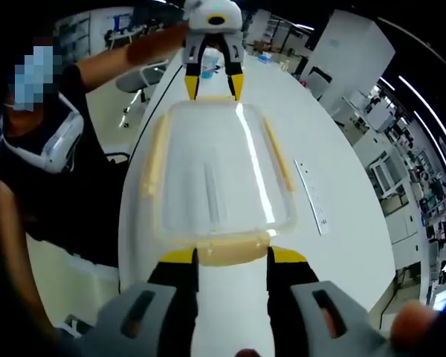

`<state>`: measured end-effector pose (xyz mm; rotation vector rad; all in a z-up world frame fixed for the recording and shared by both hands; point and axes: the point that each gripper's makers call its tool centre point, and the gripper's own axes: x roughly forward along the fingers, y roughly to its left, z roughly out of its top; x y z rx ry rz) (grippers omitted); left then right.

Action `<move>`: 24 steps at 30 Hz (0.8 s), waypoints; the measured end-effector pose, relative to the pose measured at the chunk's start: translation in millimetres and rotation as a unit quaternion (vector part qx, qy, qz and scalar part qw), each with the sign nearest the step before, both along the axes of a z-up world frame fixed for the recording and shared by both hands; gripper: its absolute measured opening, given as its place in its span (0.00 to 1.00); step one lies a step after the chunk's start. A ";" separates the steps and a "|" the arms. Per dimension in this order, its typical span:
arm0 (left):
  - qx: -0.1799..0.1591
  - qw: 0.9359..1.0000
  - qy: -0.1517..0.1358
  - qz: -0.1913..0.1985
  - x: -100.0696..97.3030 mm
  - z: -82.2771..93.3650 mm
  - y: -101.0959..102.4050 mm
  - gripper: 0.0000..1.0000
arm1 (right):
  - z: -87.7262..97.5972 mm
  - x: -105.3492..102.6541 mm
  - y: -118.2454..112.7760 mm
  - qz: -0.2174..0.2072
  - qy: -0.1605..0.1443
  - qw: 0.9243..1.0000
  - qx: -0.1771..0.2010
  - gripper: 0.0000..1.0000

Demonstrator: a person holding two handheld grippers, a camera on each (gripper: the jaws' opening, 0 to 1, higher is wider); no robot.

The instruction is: Snap each plastic latch of the storage box into its locked position after aligning the lid with the box until every specified latch is closed and the lid sits flush.

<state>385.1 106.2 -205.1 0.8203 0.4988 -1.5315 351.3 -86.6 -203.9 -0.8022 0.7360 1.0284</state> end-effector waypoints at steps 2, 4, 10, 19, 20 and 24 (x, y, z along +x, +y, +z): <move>0.000 1.000 -0.001 0.001 0.3 -0.4 3.7 0.35 | 0.6 0.5 2.0 0.001 -0.001 1.000 0.001 0.32; 0.000 1.000 -0.001 0.001 0.6 -0.2 8.7 0.35 | 1.1 0.9 7.3 0.005 -0.001 1.000 0.005 0.32; 0.003 1.000 -0.002 0.009 4.3 -1.3 17.1 0.35 | 1.4 7.4 16.1 0.013 -0.001 1.000 0.008 0.32; 0.000 1.000 -0.007 0.021 12.0 -5.0 33.5 0.35 | -2.4 21.5 30.1 0.026 -0.006 1.000 0.008 0.32; -0.002 1.000 -0.007 0.021 12.3 -4.7 35.2 0.35 | -2.4 22.4 31.7 0.028 -0.006 1.000 0.009 0.32; -0.001 1.000 -0.007 0.027 15.1 -6.1 43.9 0.35 | -3.1 27.2 41.3 0.032 -0.005 0.999 0.014 0.32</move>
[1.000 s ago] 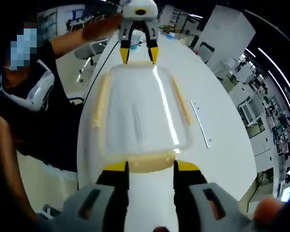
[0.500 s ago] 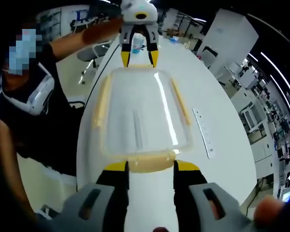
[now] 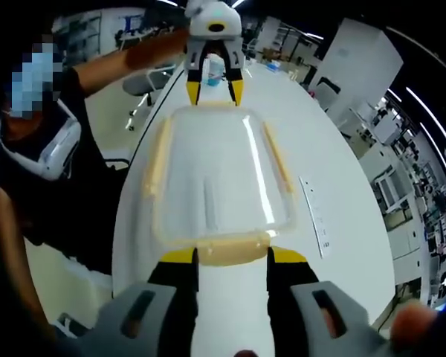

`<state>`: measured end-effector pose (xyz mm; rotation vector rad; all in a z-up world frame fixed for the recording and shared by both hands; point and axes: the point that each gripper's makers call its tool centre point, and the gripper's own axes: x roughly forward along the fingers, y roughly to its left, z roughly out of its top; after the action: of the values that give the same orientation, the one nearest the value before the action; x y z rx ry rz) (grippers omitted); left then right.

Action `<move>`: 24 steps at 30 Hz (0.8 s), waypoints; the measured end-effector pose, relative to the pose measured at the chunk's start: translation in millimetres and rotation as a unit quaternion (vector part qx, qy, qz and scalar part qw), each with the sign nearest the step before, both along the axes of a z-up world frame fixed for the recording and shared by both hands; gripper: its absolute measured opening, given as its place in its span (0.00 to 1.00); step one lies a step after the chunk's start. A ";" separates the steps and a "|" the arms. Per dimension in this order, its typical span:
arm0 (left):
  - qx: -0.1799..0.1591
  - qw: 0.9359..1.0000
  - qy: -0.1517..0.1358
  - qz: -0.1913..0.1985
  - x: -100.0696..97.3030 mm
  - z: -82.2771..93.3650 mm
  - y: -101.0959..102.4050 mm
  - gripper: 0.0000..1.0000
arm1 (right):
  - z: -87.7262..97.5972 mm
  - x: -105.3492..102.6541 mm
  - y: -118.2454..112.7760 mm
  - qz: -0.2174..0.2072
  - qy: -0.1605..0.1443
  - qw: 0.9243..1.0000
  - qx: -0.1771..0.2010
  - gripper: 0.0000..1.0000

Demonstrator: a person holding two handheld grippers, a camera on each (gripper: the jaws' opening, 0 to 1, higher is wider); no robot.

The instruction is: Snap each plastic latch of the storage box into its locked position after aligning the lid with the box until every specified latch is closed and the lid sits flush.

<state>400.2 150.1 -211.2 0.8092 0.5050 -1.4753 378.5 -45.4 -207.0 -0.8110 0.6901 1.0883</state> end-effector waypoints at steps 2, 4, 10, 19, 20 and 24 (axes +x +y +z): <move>0.002 1.000 -0.001 0.002 0.9 -1.1 4.8 0.35 | -3.7 -0.2 7.0 0.001 0.002 1.000 0.000 0.32; 0.003 1.000 0.000 0.003 1.7 -1.8 9.1 0.35 | -4.9 0.3 12.6 0.003 0.003 1.000 -0.001 0.32; -0.003 1.000 0.007 0.004 0.9 -4.3 19.0 0.35 | -4.7 0.1 20.7 0.007 0.005 1.000 0.002 0.32; -0.008 1.000 0.003 0.003 -2.9 0.4 16.3 0.35 | -4.2 -4.2 17.6 0.008 0.002 1.000 0.007 0.32; -0.009 1.000 0.003 0.002 -3.3 0.1 15.6 0.35 | -4.4 -4.9 17.1 0.007 0.003 1.000 0.007 0.32; -0.006 1.000 0.002 0.000 -3.3 -3.2 9.1 0.35 | -5.5 -6.7 12.4 0.004 0.002 1.000 0.006 0.32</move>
<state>396.9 159.2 -214.4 0.7973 0.4977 -1.4788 371.7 -33.0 -212.5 -0.8013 0.6835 1.1008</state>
